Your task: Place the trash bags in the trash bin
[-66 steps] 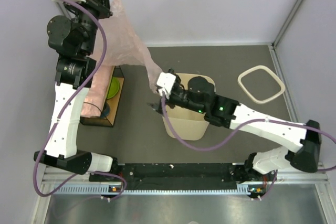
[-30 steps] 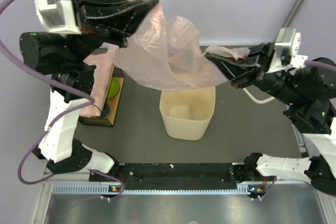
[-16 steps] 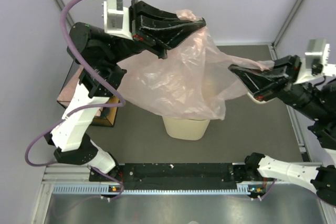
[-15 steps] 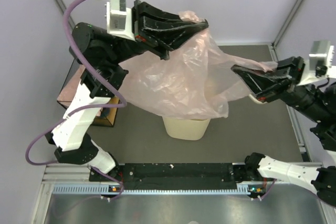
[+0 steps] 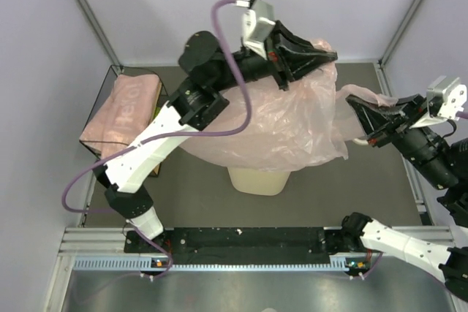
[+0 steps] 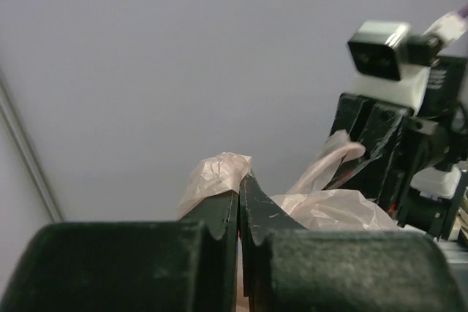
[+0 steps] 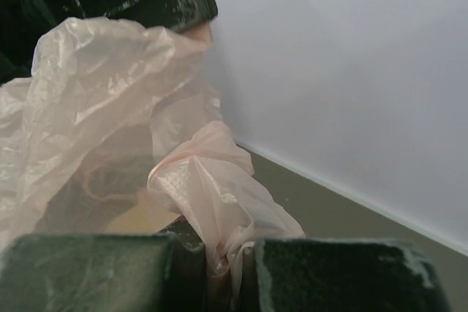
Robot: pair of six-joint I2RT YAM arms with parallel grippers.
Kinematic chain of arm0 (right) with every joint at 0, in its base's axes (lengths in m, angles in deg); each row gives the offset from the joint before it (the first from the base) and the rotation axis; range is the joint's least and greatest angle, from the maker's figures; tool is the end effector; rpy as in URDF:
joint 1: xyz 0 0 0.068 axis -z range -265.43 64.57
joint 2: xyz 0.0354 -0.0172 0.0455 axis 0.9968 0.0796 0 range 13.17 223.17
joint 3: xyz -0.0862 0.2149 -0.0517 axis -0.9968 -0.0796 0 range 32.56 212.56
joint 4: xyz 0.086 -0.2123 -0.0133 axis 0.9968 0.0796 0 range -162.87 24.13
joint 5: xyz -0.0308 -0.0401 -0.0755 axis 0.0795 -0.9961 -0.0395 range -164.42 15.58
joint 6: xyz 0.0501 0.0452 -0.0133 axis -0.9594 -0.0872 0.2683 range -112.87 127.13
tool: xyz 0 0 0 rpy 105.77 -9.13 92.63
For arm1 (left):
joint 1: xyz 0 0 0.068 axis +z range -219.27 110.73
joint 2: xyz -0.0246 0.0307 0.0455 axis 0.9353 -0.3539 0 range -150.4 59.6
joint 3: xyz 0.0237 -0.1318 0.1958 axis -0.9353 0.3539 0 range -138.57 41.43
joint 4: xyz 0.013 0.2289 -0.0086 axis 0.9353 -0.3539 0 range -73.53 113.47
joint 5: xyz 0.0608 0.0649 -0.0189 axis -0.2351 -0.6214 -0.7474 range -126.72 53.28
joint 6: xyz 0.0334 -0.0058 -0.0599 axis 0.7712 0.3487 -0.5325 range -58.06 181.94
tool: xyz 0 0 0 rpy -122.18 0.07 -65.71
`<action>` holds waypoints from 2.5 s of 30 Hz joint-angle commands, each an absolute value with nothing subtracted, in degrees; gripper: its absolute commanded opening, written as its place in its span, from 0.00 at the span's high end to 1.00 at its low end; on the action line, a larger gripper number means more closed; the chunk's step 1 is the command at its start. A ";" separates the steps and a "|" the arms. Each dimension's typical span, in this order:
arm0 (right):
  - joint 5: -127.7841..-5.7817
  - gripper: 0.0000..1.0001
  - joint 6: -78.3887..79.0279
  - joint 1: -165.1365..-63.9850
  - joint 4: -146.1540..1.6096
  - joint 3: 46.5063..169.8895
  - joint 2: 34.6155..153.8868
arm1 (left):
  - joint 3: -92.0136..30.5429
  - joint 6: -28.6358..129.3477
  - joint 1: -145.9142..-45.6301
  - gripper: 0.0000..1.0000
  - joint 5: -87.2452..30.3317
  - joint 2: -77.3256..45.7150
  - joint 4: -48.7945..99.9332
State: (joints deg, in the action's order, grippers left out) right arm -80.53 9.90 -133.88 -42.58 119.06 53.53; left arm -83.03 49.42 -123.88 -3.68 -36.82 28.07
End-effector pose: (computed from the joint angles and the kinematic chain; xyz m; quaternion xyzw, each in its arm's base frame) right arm 0.0534 0.0514 0.4891 -0.2219 0.5613 0.2796 0.7467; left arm 0.1516 -0.2658 0.5561 0.3980 0.3398 -0.5787 0.6255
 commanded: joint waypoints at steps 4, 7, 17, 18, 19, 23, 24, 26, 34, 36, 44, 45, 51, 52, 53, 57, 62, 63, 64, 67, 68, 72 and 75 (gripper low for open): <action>-97.98 1.00 15.22 -131.06 -42.98 117.64 51.49 | -80.19 50.95 -122.19 1.00 -9.66 -38.22 32.69; -94.30 1.00 15.39 -130.44 -42.90 121.49 51.67 | -83.54 49.55 -121.92 1.00 -6.05 -39.28 32.87; -96.94 1.00 17.16 -130.00 -43.16 116.68 49.91 | -79.33 51.04 -118.94 1.00 -8.16 -39.46 29.63; -95.79 1.00 16.89 -130.08 -43.33 116.33 49.91 | -79.15 51.82 -117.45 0.96 -7.11 -38.93 27.27; -94.39 1.00 16.63 -130.00 -43.86 115.45 49.82 | -78.63 52.26 -116.74 0.91 -5.53 -38.23 26.29; -91.49 1.00 16.01 -130.08 -46.67 115.36 51.58 | -71.70 52.37 -111.22 0.69 -2.55 -29.12 23.73; -90.60 1.00 15.92 -130.08 -48.42 115.44 52.19 | -67.77 51.66 -109.80 0.53 -0.27 -27.17 23.73; -90.15 1.00 15.84 -130.08 -49.13 115.97 52.72 | -64.23 51.65 -105.77 0.02 2.30 -20.78 19.79; -90.60 1.00 16.19 -130.08 -51.51 116.41 54.21 | -41.90 61.58 -88.18 0.02 5.64 4.55 5.64; -90.16 1.00 16.01 -130.00 -51.95 116.32 54.57 | -41.36 69.29 -87.11 0.04 8.70 5.20 -4.97; -87.61 1.00 16.27 -130.08 -53.44 117.55 56.59 | -46.28 80.37 -95.26 0.48 7.08 -3.14 -20.12; -87.52 1.00 16.45 -130.08 -53.53 117.73 56.76 | -46.63 82.05 -97.99 0.51 4.62 -4.11 -22.13; -88.22 1.00 16.98 -130.08 -54.06 119.13 58.43 | -47.42 89.80 -111.98 0.67 -4.55 -12.46 -23.48; -88.22 1.00 16.98 -130.08 -54.06 119.40 58.61 | -47.95 89.80 -113.29 0.69 -4.55 -14.56 -21.12; -88.14 1.00 16.89 -130.08 -54.06 119.49 58.78 | -48.91 89.54 -113.83 0.76 -4.55 -15.54 -19.53; -86.91 1.00 16.45 -130.00 -54.23 119.75 59.57 | -50.68 90.58 -115.59 0.92 -6.57 -21.77 -17.31; -85.32 1.00 15.22 -130.08 -55.02 117.65 60.10 | -49.00 96.12 -115.59 1.00 -8.07 -25.74 -21.60; -84.71 1.00 14.79 -130.08 -55.20 117.12 60.10 | -49.44 96.91 -115.68 0.98 -7.89 -25.74 -23.36; -84.36 1.00 14.43 -130.00 -55.29 116.77 60.19 | -50.23 97.35 -115.59 0.95 -8.41 -25.65 -25.12; -83.13 1.00 13.73 -130.08 -56.43 115.10 60.28 | -53.48 96.57 -113.23 0.70 -7.11 -22.50 -29.70; -82.86 1.00 13.64 -130.00 -57.39 114.40 60.54 | -53.84 96.30 -112.00 0.67 -5.45 -21.18 -29.88; -81.64 1.00 13.20 -130.08 -60.46 112.55 61.16 | -52.88 89.47 -104.10 0.47 0.36 -12.32 -22.97; -79.70 1.00 12.67 -130.00 -63.10 111.49 62.03 | -50.77 87.60 -101.01 0.34 4.06 -8.44 -19.26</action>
